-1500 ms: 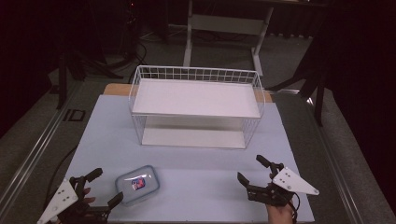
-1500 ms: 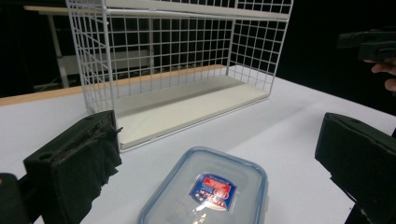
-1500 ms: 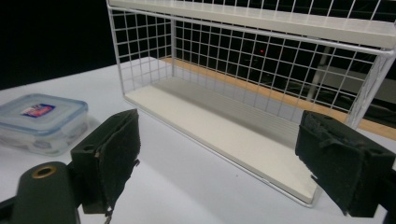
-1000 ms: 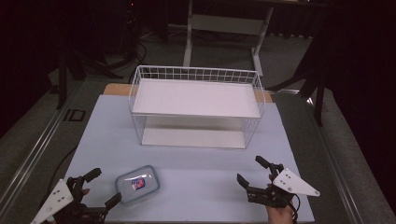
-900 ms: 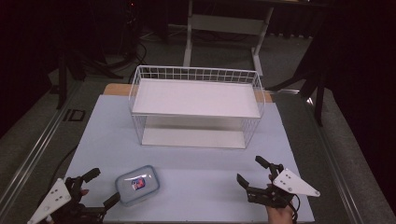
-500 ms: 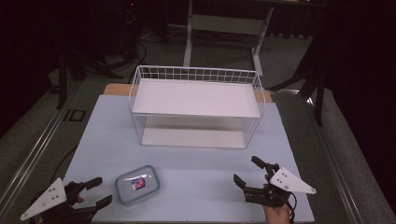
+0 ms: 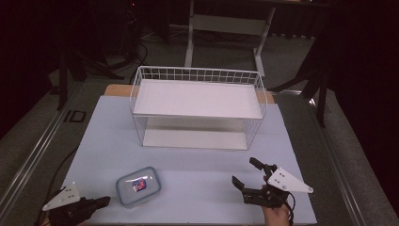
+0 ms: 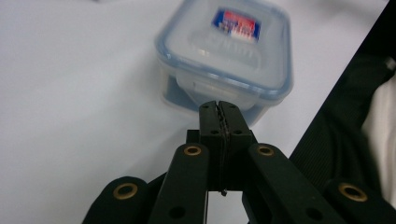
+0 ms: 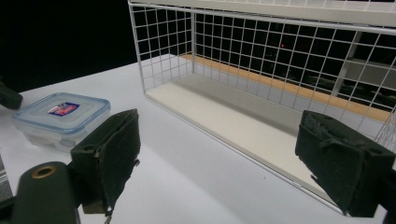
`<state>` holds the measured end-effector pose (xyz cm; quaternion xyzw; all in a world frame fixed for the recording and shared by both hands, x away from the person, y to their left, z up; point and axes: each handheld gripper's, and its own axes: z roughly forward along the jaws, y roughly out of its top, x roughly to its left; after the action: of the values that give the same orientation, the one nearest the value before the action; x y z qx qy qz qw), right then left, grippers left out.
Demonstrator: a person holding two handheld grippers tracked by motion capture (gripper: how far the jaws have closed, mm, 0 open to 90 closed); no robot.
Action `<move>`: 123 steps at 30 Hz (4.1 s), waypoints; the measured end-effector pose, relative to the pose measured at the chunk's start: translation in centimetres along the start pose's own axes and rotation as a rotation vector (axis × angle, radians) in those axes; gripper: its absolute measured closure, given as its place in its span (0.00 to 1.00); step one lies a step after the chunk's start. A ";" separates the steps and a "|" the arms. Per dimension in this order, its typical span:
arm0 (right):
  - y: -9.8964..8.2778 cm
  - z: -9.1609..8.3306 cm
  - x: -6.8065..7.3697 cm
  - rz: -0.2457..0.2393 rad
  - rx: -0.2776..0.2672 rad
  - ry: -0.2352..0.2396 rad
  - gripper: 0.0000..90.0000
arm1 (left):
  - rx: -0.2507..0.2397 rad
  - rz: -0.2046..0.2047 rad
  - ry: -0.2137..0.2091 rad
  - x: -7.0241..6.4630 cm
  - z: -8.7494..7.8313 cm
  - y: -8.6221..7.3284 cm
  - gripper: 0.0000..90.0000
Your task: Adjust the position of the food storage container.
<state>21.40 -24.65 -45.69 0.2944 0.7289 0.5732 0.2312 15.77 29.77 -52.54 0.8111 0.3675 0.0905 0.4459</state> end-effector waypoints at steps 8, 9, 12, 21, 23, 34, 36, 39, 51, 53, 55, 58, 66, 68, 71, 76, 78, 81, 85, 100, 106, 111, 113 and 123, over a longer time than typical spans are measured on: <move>0.0 -0.1 -0.1 0.004 -0.002 0.005 0.15 | 0.103 0.039 0.052 -0.1 1.8 1.0 1.00; 0.0 -0.1 -0.1 0.002 -0.003 0.007 0.15 | 0.102 0.042 0.059 -0.1 1.9 1.1 1.00; 0.1 -0.2 -0.1 0.001 -0.005 0.007 0.15 | 0.117 0.048 0.070 0.0 2.4 1.6 1.00; 0.1 -0.2 -0.1 -0.004 -0.001 0.013 0.15 | 0.171 0.061 0.063 0.8 4.2 3.5 1.00; 0.1 -0.1 0.0 -0.006 0.000 0.017 0.15 | 0.180 0.080 0.065 0.7 4.8 4.1 1.00; 0.1 -0.3 0.2 -0.019 -0.008 0.032 0.15 | 0.201 0.116 0.017 1.1 9.2 7.4 1.00; 0.1 -0.3 0.2 -0.020 -0.009 0.032 0.15 | 0.197 0.121 0.011 0.9 10.0 7.9 1.00; 0.0 -0.2 0.2 -0.018 -0.007 0.036 0.15 | 0.211 0.124 -0.004 0.7 11.1 8.4 1.00; 0.0 -0.1 0.3 -0.024 -0.002 0.043 0.15 | 0.165 -0.054 -0.025 -0.5 9.3 7.4 1.00; 0.1 -0.1 0.4 -0.024 -0.002 0.046 0.15 | 0.174 -0.098 -0.040 -0.6 9.5 7.2 1.00; 0.1 0.0 0.5 -0.034 -0.003 0.049 0.15 | 0.198 -0.109 -0.030 -0.6 10.1 7.3 1.00; 0.1 0.0 0.5 -0.033 -0.002 0.053 0.15 | 0.214 -0.098 -0.028 -0.6 11.0 7.6 1.00; -0.1 0.1 0.1 -0.020 0.005 0.064 0.15 | 0.225 -0.066 -0.032 -1.3 13.6 9.2 1.00; -0.1 0.1 0.2 -0.023 0.006 0.068 0.15 | 0.231 -0.056 -0.046 -1.6 14.5 9.8 1.00; 0.0 0.0 0.2 -0.022 0.000 0.067 0.15 | 0.229 -0.044 -0.058 -2.1 16.0 10.7 1.00; 0.0 -0.2 0.1 -0.016 0.002 0.067 0.15 | 0.223 -0.036 -0.079 -2.8 18.3 12.1 1.00; 0.0 -0.2 0.1 -0.016 -0.001 0.067 0.15 | 0.229 -0.023 -0.077 -2.9 19.0 12.6 1.00; 0.0 -0.3 0.0 -0.014 -0.001 0.067 0.15 | 0.228 -0.025 -0.089 -3.0 20.1 13.3 1.00; -0.1 -0.3 -0.1 -0.010 0.000 0.066 0.15 | 0.237 -0.011 -0.087 -3.2 20.5 13.6 1.00; -0.5 0.6 -0.3 -0.016 0.046 0.076 0.16 | 0.118 -0.088 -0.050 -2.5 17.2 12.8 1.00; -0.7 0.6 -0.3 -0.009 0.052 0.081 0.15 | 0.133 -0.075 -0.058 -2.9 19.0 13.8 1.00; -0.7 0.4 -0.5 -0.001 0.048 0.080 0.15 | 0.139 -0.068 -0.067 -3.4 19.7 14.2 1.00; -0.7 0.3 -0.5 -0.002 0.050 0.078 0.15 | 0.150 -0.036 -0.066 -3.5 19.9 14.3 1.00; -1.1 0.5 -0.6 0.030 0.064 0.078 0.15 | 0.073 -0.031 -0.101 -3.2 17.8 13.5 0.62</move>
<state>21.98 -24.87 -46.83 0.2903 0.7507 0.5640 0.1845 28.92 11.44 -51.76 0.8246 0.3601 0.0289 0.4353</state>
